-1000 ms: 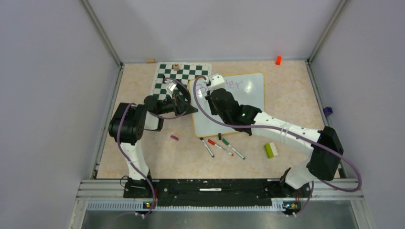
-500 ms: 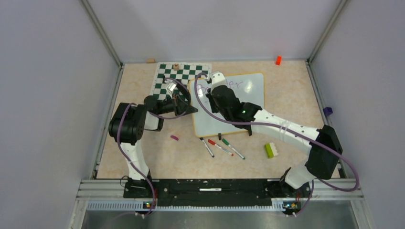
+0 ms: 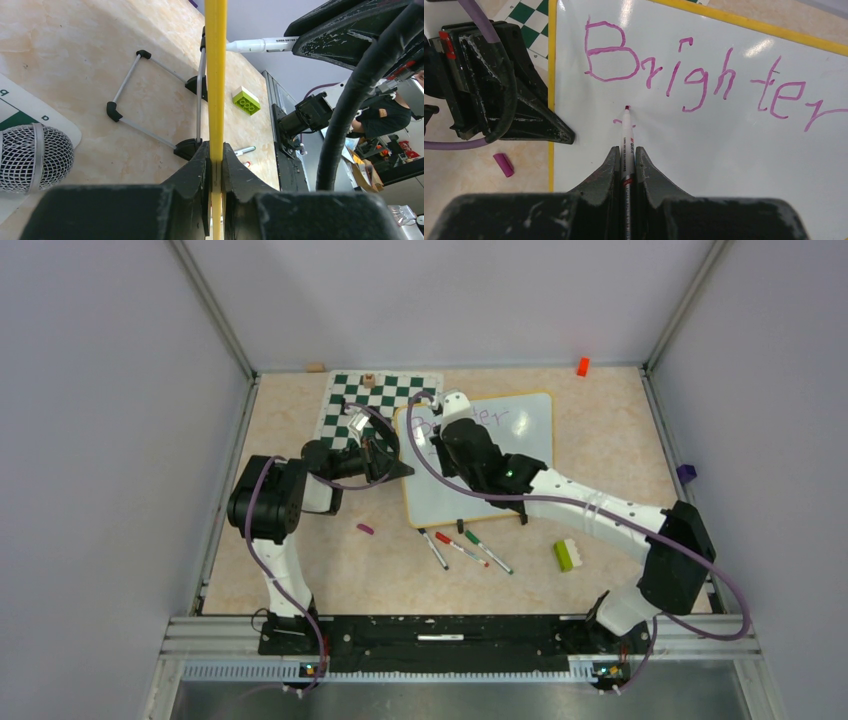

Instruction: Write a sentence on the whiteboard

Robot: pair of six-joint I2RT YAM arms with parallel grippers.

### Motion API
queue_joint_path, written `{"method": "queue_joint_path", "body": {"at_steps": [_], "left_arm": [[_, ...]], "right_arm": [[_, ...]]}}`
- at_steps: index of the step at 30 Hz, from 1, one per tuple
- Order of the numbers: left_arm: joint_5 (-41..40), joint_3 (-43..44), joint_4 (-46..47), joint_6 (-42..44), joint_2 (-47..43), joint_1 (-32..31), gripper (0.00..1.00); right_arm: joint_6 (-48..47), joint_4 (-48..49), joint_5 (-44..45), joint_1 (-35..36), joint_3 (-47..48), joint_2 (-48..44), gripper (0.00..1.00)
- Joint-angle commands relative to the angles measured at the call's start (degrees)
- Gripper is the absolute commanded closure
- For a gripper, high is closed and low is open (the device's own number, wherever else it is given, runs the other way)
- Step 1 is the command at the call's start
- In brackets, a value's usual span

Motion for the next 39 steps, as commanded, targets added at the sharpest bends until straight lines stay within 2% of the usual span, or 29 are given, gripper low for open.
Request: {"method": "queue_joint_path", "body": {"at_steps": [1,13,21,39], "left_arm": [[0.4,1.8,7.1,-0.5,-0.3,0.3,1.0],[0.3,1.8,7.1,-0.5,-0.3,0.3,1.0],[0.3,1.8,7.1,-0.5,-0.2,0.3,1.0],[0.4,1.8,7.1,-0.4,-0.2,0.3,1.0]], "right_arm": [[2.1,0.4,-2.0,-0.6,-1.9,-2.2,1.0],[3.8,0.3,-2.4,-0.7,-6.7,-5.8,1.0],[2.4,-0.9,0.2,-1.5,-3.8,-5.8,1.0],[1.9,0.8,-4.2,-4.6,-1.1,-5.8,1.0]]}}
